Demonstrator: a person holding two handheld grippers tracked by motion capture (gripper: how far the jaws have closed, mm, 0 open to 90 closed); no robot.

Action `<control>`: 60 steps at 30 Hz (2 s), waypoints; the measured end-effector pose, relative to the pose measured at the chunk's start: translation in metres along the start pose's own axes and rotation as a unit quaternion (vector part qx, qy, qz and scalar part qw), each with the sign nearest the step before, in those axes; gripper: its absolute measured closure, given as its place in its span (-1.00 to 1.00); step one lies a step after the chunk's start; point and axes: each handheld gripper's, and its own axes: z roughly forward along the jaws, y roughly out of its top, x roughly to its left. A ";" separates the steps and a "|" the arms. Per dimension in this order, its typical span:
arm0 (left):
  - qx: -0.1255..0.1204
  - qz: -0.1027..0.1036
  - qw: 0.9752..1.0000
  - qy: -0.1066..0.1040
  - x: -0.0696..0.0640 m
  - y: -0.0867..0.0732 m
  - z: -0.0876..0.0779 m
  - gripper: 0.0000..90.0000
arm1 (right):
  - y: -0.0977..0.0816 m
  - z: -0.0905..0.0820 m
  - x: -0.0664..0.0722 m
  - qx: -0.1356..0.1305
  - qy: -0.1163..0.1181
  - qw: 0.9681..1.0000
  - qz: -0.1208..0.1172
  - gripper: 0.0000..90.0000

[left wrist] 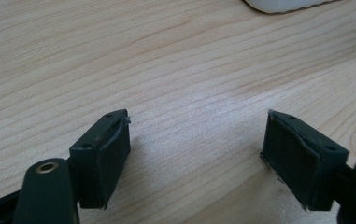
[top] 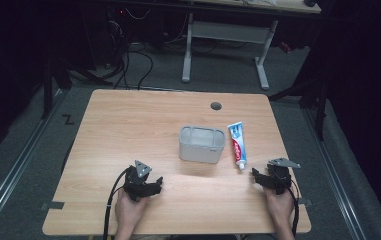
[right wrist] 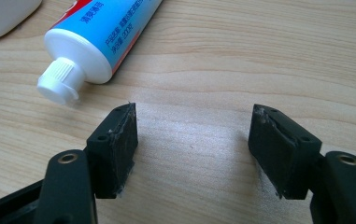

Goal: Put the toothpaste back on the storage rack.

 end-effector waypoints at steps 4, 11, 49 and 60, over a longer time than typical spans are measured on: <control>0.000 -0.001 1.000 0.000 0.000 0.000 0.000 -0.50 | 0.000 0.000 0.001 0.000 0.001 1.000 -0.003 -0.27; 0.002 0.001 1.000 -0.001 -0.001 0.000 0.000 -0.52 | 0.000 0.000 0.001 0.001 0.001 1.000 -0.003 -0.27; 0.004 0.004 1.000 -0.004 -0.001 0.000 0.000 -0.58 | -0.003 -0.012 0.009 -0.044 0.006 0.999 -0.010 0.03; 0.004 0.004 1.000 -0.005 -0.001 0.000 0.000 -0.58 | -0.005 -0.018 0.024 -0.074 0.032 0.996 -0.028 0.00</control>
